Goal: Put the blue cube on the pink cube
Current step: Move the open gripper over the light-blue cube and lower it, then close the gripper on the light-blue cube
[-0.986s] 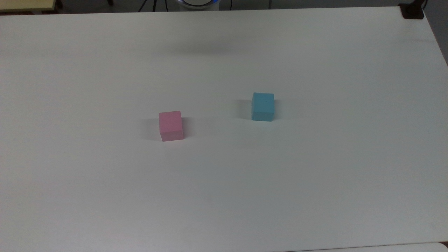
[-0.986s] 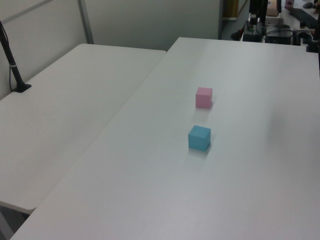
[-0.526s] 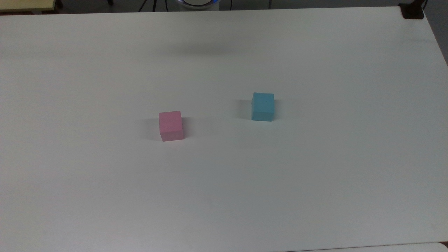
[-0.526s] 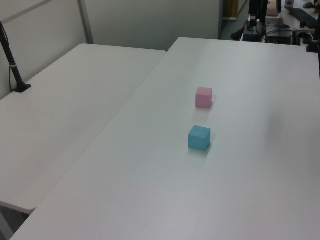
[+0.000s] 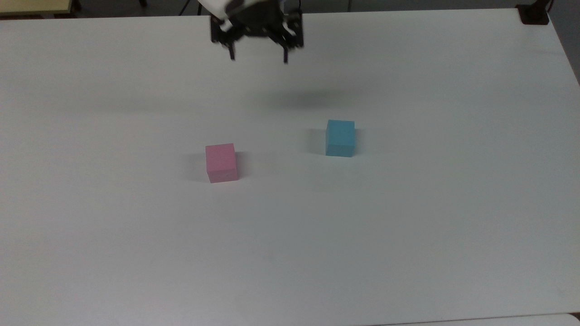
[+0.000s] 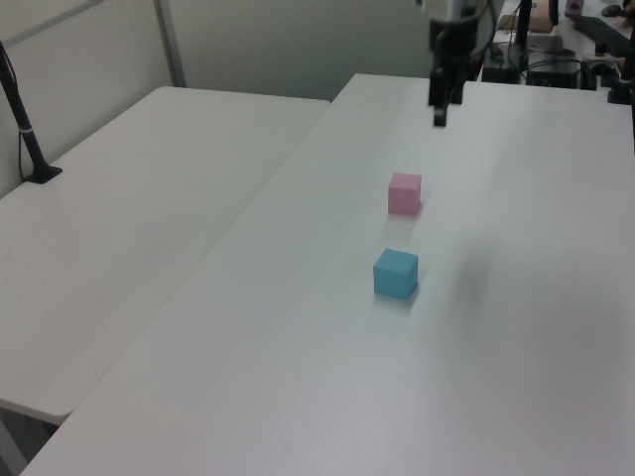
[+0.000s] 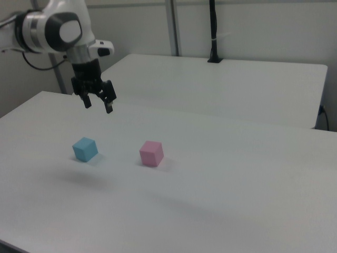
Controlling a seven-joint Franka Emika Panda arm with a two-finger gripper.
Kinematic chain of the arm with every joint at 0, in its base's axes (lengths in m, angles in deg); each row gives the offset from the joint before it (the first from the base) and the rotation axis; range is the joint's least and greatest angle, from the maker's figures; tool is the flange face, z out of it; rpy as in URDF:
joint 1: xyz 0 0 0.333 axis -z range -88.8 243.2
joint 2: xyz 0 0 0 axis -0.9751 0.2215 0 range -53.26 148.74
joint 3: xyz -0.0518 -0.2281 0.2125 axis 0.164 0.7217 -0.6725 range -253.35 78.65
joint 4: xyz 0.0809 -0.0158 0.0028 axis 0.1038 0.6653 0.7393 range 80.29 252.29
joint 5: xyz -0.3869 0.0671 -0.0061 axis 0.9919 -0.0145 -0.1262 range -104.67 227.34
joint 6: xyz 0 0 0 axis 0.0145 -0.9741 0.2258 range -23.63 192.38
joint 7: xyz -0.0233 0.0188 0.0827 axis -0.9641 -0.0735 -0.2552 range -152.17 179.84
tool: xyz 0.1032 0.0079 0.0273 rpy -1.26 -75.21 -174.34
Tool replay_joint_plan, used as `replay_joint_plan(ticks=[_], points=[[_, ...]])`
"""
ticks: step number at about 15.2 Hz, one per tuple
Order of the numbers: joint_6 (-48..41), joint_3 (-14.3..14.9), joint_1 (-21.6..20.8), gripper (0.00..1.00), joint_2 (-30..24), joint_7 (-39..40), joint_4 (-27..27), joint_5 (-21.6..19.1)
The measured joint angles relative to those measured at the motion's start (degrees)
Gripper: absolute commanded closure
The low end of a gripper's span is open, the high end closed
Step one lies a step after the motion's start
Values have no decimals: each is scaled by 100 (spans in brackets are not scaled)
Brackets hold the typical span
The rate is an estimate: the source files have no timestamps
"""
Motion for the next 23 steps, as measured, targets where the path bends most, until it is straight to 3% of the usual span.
replay_joint_plan(ticks=[4,10,16,23], points=[[947,-69,-252,0,755,-291,39,-2],[1830,-599,-264,0,1290,-1204,69,-32],[2091,-1104,-271,3,1774,-1513,71,-31],[2209,-1192,-272,2,1947,-1605,68,-1]])
